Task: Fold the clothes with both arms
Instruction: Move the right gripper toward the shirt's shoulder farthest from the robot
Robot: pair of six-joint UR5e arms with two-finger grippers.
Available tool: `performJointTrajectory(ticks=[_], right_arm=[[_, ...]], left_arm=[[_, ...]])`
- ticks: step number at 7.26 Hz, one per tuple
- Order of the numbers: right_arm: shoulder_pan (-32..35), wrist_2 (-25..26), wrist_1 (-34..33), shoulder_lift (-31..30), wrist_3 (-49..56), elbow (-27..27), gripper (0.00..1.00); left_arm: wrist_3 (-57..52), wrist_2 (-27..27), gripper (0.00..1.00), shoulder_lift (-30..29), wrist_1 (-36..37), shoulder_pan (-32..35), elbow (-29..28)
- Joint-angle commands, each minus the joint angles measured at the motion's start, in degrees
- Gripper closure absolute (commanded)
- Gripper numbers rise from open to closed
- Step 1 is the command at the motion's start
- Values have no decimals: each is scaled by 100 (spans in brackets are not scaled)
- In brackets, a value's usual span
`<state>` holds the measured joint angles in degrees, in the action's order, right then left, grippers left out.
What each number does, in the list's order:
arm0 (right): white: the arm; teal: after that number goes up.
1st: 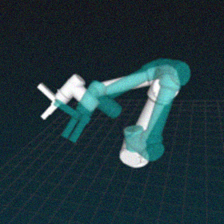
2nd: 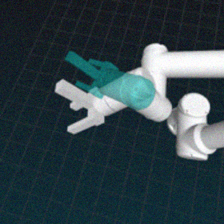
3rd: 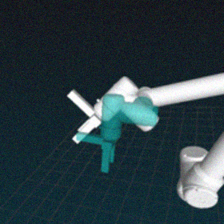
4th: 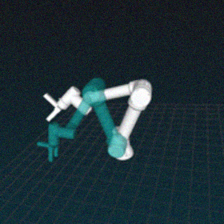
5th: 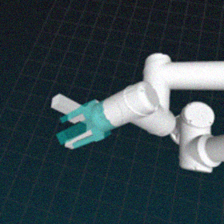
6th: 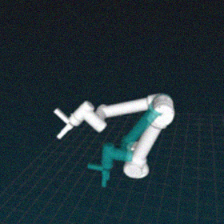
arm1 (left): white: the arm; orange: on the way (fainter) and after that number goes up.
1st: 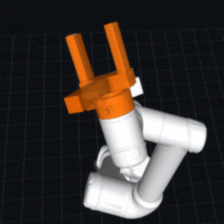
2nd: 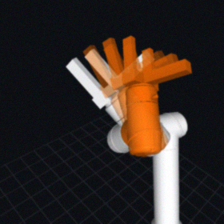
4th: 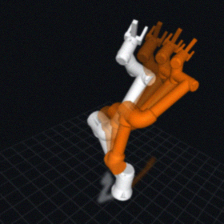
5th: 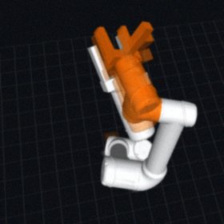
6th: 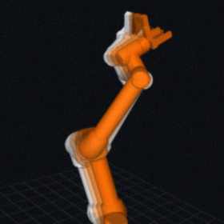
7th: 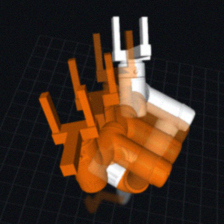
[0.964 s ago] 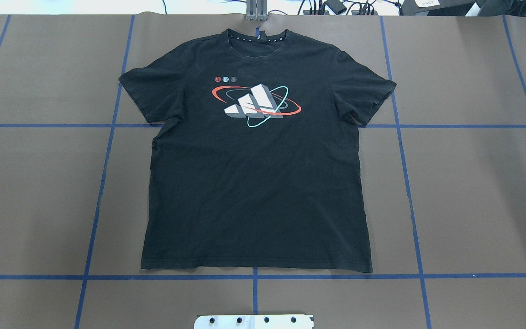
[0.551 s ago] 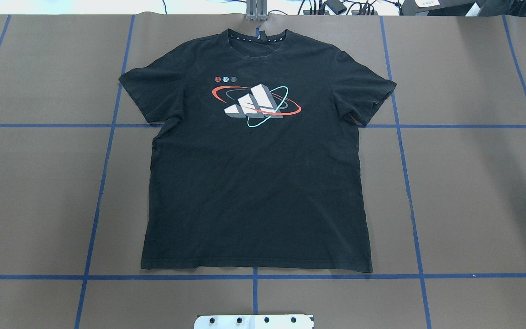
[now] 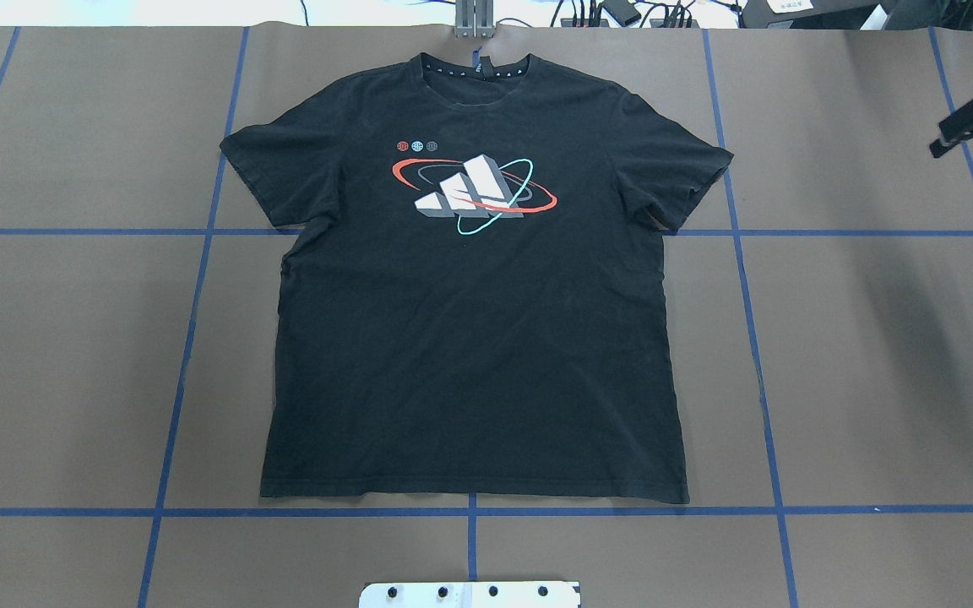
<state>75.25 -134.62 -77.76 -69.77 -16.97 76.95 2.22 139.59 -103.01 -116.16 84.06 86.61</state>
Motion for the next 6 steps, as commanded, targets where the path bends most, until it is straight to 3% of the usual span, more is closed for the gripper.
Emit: performJointTrajectory(ticks=[1,3,6], right_arm=[[-492,23,759,812,-1400,-792,0],[-861,145,1724,1297,-2490,-1496,1],[-1477,786,2814,1597,-3600,-2059,1]], left_arm=[[953,112,0,-446,-993,-432,-923],[1035,112,0,-527,-1101,-670,-988],[1079,112,0,-536,-1224,-689,-997]])
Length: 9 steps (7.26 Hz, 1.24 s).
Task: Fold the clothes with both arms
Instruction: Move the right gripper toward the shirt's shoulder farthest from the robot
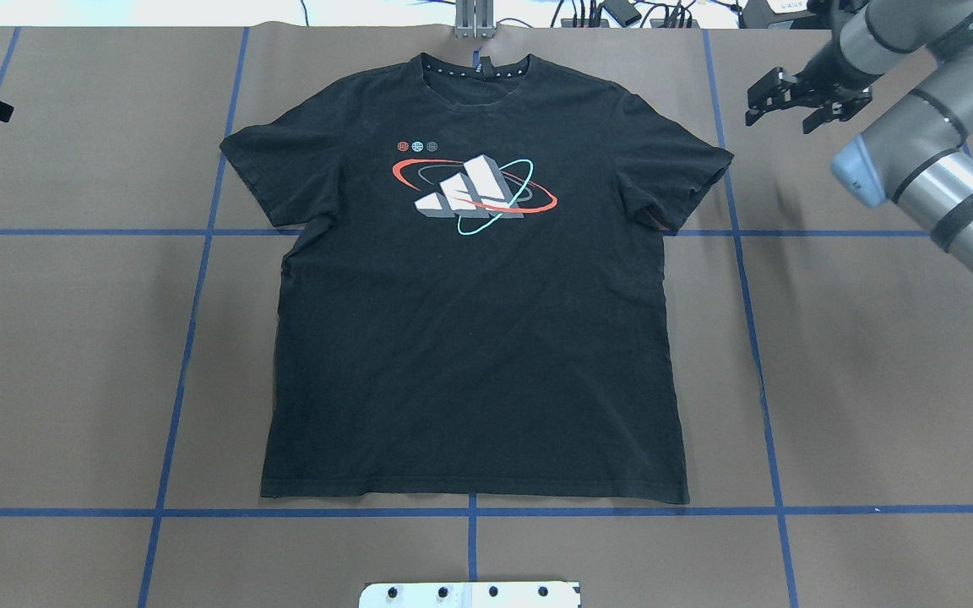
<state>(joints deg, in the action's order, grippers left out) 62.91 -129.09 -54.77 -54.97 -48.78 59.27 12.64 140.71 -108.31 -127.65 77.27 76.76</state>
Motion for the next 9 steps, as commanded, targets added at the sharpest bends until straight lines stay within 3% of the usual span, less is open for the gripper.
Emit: performJointTrajectory(ticks=[1,2,4,7,9], right_arm=[[-287,262,1059,266,-613,-719,2],[-314,340,1187,363,-650,-933,5],[-428,612,1205,329,-651,-944,21],[-551,745,1206,285,-651,-944,26],[-560,745,1206,276,-651,-944,48]], left_arm=[[37,0,0,3,-85,-19,-12],[37,0,0,3,-85,-28,-12],[37,0,0,3,-120,-36,-20],[37,0,0,3,-120,-45,-20],[37,0,0,3,-120,-45,-20]])
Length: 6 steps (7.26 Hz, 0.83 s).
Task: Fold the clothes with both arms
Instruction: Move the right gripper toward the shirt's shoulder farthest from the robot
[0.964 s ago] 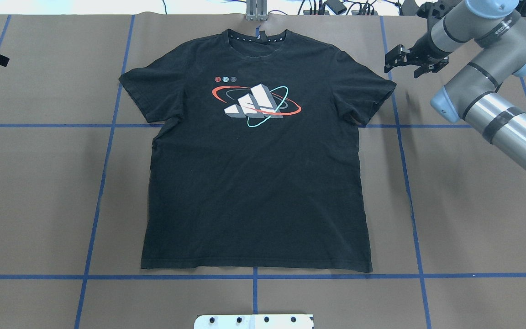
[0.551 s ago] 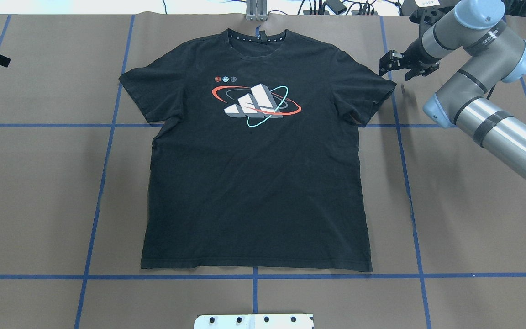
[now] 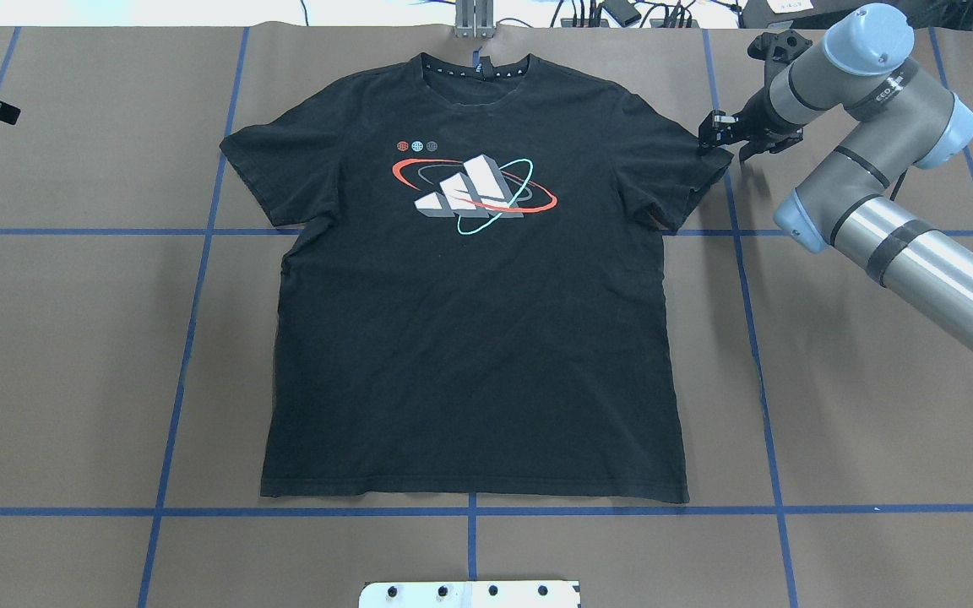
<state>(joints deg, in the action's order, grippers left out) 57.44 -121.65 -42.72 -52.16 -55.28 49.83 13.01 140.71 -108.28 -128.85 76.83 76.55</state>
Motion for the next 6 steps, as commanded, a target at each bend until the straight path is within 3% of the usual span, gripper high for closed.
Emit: performJointTrajectory(ticks=[1,2,3,6], right_arm=[[-13,1,1,4,-9,0,70],[-13,1,1,12,-9,17,96],[-13,-8,1,12,-9,35,100],[-5,-8,-8,12,-9,70,100]], left_arm=[[0,0,0,0,0,-2,0],[0,0,0,0,0,-2,0],[0,0,0,0,0,-2,0],[0,0,0,0,0,-10,-9]])
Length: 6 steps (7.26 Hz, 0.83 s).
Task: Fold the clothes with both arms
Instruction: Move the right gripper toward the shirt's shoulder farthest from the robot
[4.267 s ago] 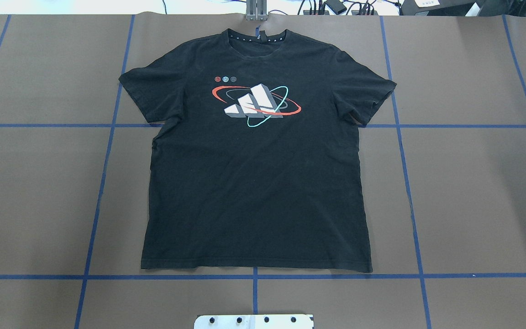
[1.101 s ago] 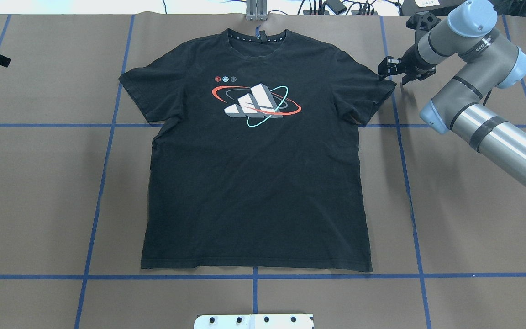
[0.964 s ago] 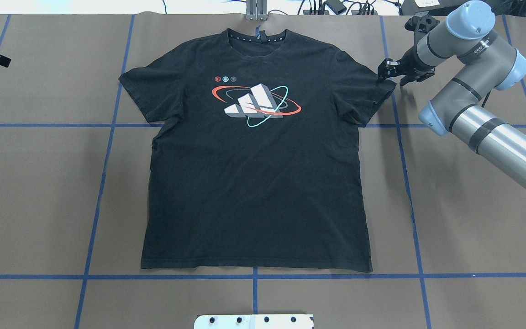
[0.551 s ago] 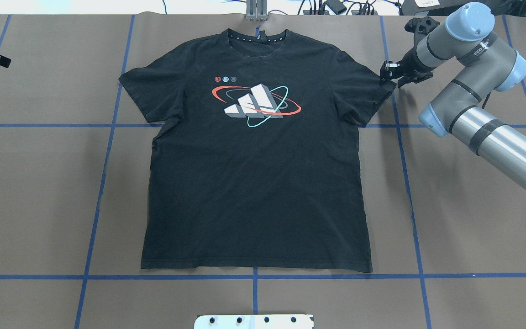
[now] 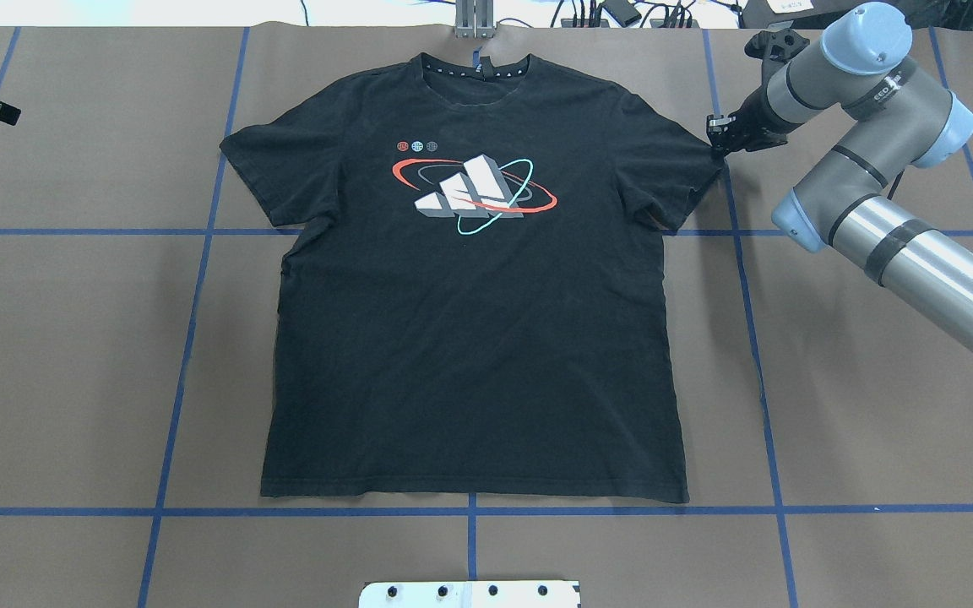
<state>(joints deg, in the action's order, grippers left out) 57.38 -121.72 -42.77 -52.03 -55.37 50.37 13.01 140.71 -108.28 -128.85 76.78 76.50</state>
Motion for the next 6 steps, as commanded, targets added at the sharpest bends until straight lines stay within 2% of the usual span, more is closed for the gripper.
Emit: performJointTrajectory(ticks=[1,3,6], right_arm=[[19,-1,-3,52,-17,60,100],[36,-10,-160,297,-261,148,100],[-200,121,-1520,1210,-569,184,100]], left_arm=[[0,0,0,0,0,-6,-29],[0,0,0,0,0,-6,-38],[0,0,0,0,-17,-6,-38]])
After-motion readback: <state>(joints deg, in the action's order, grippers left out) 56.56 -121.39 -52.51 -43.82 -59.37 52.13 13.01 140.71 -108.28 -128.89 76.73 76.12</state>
